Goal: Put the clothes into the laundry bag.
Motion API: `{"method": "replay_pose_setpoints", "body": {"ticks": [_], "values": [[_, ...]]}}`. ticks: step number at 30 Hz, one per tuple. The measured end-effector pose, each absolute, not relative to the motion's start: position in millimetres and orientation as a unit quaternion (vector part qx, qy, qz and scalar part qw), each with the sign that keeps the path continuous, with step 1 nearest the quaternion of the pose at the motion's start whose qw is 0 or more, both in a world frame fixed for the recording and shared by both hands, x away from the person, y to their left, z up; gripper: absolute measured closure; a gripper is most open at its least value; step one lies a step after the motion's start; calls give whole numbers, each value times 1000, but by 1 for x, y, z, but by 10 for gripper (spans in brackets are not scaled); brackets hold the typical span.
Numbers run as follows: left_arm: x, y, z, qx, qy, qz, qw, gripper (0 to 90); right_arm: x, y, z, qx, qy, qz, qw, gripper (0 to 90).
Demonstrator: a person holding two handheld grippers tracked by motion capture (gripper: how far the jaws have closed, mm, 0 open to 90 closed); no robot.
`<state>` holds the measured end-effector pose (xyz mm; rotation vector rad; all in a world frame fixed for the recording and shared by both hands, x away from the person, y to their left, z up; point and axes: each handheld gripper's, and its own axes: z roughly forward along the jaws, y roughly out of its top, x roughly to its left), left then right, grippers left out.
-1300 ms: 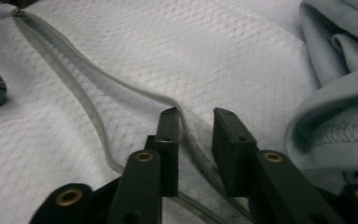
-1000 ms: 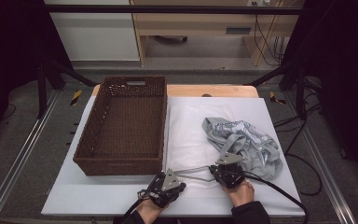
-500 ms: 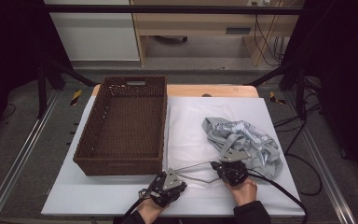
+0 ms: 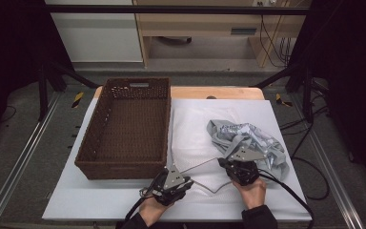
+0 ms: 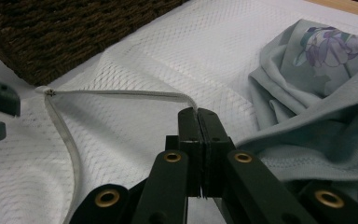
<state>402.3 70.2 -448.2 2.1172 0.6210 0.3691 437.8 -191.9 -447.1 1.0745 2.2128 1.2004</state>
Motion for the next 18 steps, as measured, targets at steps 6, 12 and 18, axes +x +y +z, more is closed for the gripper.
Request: {"method": "replay_pose_setpoints", "body": {"ticks": [6,12,18], "values": [[416,58,-434,841,250,172,449,618,437,-194,-444,386,788,431,209,896],[435,28,-436,848,250,201,422,559,437,-194,-444,386,788,431,209,897],[452,7,-447,860,255,187,401,637,436,-195,-444,381,792,429,211,897]]}}
